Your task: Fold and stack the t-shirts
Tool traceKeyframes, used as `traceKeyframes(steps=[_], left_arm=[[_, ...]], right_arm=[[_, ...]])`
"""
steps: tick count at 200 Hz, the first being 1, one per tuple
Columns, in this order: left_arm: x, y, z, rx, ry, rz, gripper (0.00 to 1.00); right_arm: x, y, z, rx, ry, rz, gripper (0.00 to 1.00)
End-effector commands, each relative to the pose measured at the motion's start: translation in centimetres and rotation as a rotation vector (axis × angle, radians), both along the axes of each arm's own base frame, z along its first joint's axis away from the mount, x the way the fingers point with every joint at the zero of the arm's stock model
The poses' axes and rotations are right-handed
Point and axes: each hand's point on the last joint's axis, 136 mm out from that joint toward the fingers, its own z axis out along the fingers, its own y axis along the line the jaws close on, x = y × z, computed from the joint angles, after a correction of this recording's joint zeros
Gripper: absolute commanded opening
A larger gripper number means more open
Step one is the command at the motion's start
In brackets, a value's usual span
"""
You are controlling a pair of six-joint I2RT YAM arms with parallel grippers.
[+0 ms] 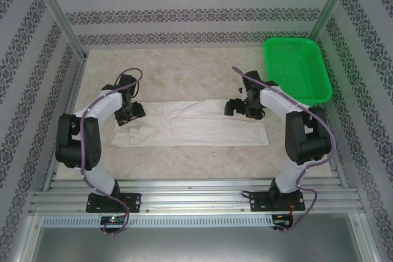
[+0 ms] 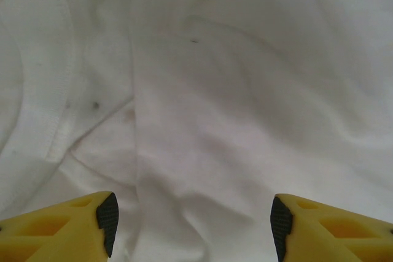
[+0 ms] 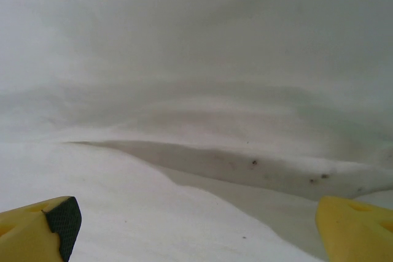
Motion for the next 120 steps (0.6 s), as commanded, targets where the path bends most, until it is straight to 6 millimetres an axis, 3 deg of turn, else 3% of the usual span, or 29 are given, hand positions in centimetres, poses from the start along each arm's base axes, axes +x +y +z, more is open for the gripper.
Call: traceKeyframes(steps=[1, 65, 120], left_arm=[[1.4, 1.8, -1.4, 0.046, -0.023, 0.073, 0.66], [4.3, 5.8, -3.9, 0.136, 0.036, 0.093, 0.64], [10.3, 6.9, -5.1, 0.177, 0.053, 0.039, 0.63]], right_arm=[[-1.0, -0.5, -1.4, -0.053, 0.069, -0.039, 0.98], [-2.9, -0.3, -4.3, -0.102, 0.191, -0.068, 0.98], [-4.8, 0.9, -4.7, -0.232, 0.254, 0.046, 0.98]])
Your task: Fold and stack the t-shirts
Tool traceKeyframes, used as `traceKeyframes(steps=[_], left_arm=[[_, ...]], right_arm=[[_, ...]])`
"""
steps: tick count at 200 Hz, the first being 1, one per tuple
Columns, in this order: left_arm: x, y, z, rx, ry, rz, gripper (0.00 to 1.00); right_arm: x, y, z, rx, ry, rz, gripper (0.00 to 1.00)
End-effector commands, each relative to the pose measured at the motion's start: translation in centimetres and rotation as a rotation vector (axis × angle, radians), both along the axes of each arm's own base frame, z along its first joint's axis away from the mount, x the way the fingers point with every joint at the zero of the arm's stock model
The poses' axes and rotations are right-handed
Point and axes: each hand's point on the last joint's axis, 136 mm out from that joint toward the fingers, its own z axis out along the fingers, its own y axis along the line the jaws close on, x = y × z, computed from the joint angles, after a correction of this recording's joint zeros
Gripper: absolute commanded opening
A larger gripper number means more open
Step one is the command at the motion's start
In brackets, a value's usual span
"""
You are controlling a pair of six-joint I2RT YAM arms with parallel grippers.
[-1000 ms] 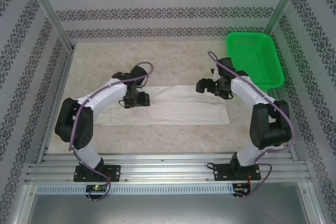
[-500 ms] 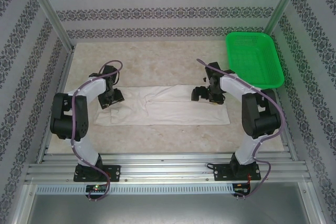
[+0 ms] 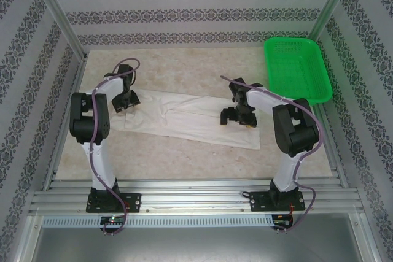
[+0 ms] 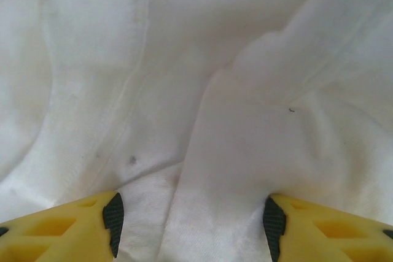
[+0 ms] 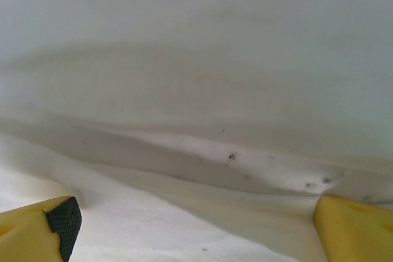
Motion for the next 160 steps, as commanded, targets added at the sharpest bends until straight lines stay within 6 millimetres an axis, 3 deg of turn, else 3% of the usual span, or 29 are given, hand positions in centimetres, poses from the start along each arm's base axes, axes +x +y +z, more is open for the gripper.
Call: traceKeyframes(steps=[1, 49, 91, 130, 160], left_arm=[[1.0, 1.9, -2.2, 0.066, 0.08, -0.026, 0.63], [5.7, 2.0, -2.2, 0.062, 0.045, -0.041, 0.62], [10.0, 0.2, -3.3, -0.042, 0.031, -0.075, 0.62], [14.4, -1.4, -3.2, -0.137, -0.053, -0.107, 0.63], [16.4, -3.4, -4.5, -0.268, -0.119, -0.073, 0.63]], right_arm=[[-2.3, -0.4, -1.1, -0.094, 0.106, 0.04, 0.98], [-4.3, 3.6, -2.3, -0.122, 0.158, 0.131, 0.98], [-7.2, 8.2, -3.5, -0.027, 0.211, 0.152, 0.97], [-10.8, 12.1, -3.9, 0.025, 0.234, 0.129, 0.98], [-13.8, 15.4, -4.5, 0.065, 0.263, 0.086, 0.98]])
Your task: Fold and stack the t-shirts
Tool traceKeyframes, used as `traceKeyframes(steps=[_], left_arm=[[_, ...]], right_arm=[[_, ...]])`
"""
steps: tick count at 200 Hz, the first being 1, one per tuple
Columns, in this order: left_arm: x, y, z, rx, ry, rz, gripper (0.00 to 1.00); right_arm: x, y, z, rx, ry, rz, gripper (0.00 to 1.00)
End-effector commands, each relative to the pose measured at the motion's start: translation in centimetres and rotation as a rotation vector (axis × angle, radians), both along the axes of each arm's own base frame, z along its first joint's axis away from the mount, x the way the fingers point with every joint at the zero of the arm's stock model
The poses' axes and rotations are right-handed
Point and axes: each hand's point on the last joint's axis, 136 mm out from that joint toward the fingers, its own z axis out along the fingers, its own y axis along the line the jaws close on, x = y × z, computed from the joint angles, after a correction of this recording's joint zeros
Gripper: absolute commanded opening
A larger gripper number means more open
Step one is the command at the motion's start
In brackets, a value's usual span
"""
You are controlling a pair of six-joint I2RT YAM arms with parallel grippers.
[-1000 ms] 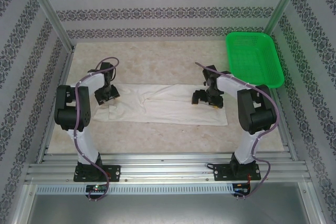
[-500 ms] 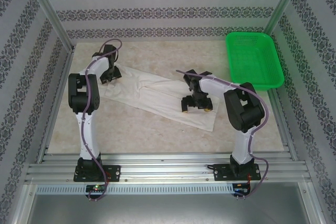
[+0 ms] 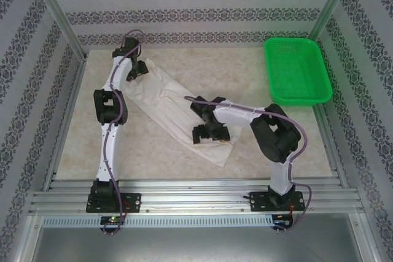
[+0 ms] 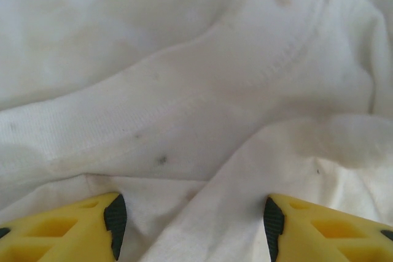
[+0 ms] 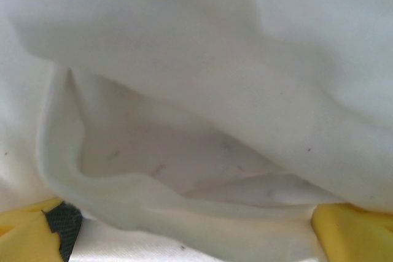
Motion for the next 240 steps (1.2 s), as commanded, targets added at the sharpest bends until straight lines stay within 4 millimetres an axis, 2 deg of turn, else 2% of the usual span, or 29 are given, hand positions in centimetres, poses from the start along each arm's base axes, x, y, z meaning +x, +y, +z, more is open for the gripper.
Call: traceKeyframes(steps=[1, 24, 37, 61, 78, 98, 118, 133, 138, 169, 185, 203, 220, 240], left_arm=[[-1.5, -1.7, -5.2, -0.161, 0.112, 0.007, 0.63], [0.1, -2.4, -5.1, -0.227, 0.048, 0.027, 0.63], [1.4, -2.3, -4.4, -0.266, -0.008, 0.044, 0.63], [3.9, -2.2, -2.0, -0.358, -0.127, 0.07, 0.63], [5.5, -3.4, 0.0, -0.455, -0.204, 0.056, 0.65], [6.1, -4.8, 3.5, -0.529, -0.258, 0.035, 0.66], [5.8, -4.2, 8.3, -0.487, -0.319, 0.014, 0.68], [4.7, -2.3, 11.3, -0.401, -0.337, 0.029, 0.7], [4.1, -1.5, 12.5, -0.365, -0.341, 0.034, 0.75], [-0.2, 2.9, 16.4, -0.095, -0.278, 0.056, 0.79], [-2.6, 4.0, 17.0, 0.002, -0.21, 0.054, 0.79], [-5.0, 3.8, 15.9, 0.087, -0.109, 0.02, 0.78], [-6.4, 2.0, 13.8, 0.11, -0.042, -0.027, 0.77], [-7.2, 0.0, 10.9, 0.092, -0.022, -0.033, 0.72]], right_arm=[[-5.7, 3.1, -3.9, 0.062, 0.205, -0.079, 0.98], [-6.9, 5.6, -3.0, 0.121, 0.236, -0.141, 0.98], [-6.8, 6.4, -1.5, 0.158, 0.218, -0.157, 0.98], [-5.7, 5.4, 2.4, 0.177, 0.151, -0.156, 0.98], [-4.2, 4.9, 5.3, 0.248, 0.091, -0.156, 0.98], [-2.4, 4.2, 8.0, 0.316, 0.049, -0.124, 0.98], [0.1, 2.6, 9.4, 0.314, 0.004, -0.077, 0.98], [2.6, 1.2, 9.9, 0.291, -0.041, -0.054, 0.98], [3.3, 0.9, 10.0, 0.285, -0.055, -0.045, 0.98], [7.2, -0.6, 9.6, 0.266, -0.1, -0.018, 0.98], [8.4, -1.0, 9.2, 0.265, -0.108, -0.006, 0.98], [9.2, -1.6, 8.4, 0.242, -0.121, 0.018, 0.98], [9.6, -2.0, 7.6, 0.221, -0.135, 0.05, 0.98], [9.9, -1.9, 7.2, 0.224, -0.15, 0.083, 0.98]])
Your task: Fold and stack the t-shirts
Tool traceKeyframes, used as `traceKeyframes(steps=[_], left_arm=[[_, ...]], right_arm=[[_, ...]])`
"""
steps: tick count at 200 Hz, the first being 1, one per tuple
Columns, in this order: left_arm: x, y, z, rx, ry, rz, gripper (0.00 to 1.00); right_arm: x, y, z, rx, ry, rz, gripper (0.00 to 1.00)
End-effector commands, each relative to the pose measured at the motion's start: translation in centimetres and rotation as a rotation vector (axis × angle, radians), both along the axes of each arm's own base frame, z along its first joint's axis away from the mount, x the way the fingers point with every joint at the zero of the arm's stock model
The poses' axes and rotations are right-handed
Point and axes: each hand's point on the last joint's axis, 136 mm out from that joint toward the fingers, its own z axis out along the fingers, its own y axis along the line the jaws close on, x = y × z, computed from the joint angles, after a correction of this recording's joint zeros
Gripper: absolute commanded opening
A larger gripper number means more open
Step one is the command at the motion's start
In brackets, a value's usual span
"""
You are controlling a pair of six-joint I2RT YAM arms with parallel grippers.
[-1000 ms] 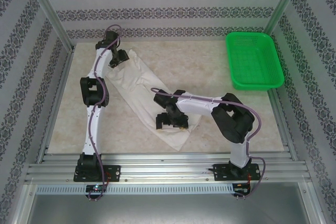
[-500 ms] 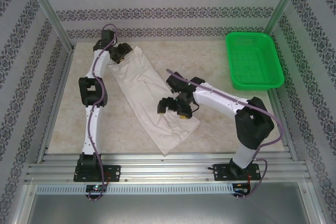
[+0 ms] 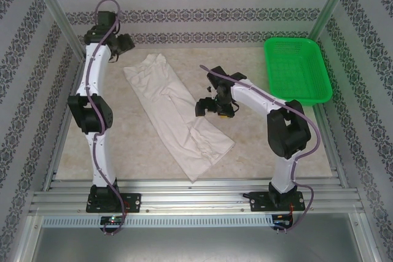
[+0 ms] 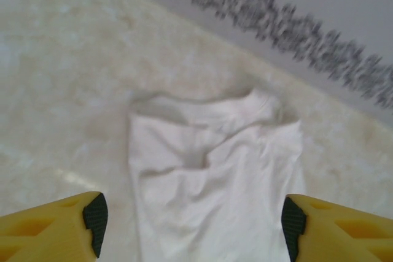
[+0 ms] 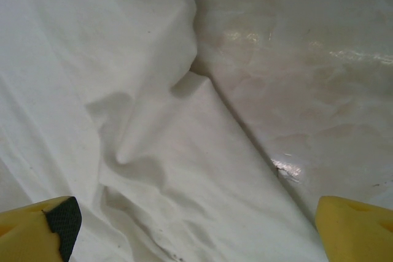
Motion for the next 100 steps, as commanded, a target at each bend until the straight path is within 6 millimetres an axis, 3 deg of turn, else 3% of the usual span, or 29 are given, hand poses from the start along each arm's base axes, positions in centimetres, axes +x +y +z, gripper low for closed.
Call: traceKeyframes(steps=[1, 23, 51, 100], left_arm=[[-2.6, -2.1, -8.0, 0.064, 0.209, -0.049, 0.72], [-2.5, -4.2, -11.0, 0.018, 0.229, -0.047, 0.68], [-1.2, -6.6, -13.1, -0.02, 0.211, -0.064, 0.67], [0.9, -8.2, -16.4, -0.061, 0.233, -0.058, 0.65]], right_arm=[[0.6, -0.5, -0.4, -0.029, -0.044, 0.074, 0.98], [0.1, -0.7, -1.5, -0.034, -0.03, 0.09, 0.98], [-1.6, -1.2, -3.2, -0.038, 0.016, 0.067, 0.98], [-5.3, -0.5, -5.7, 0.018, 0.134, -0.033, 0.98]])
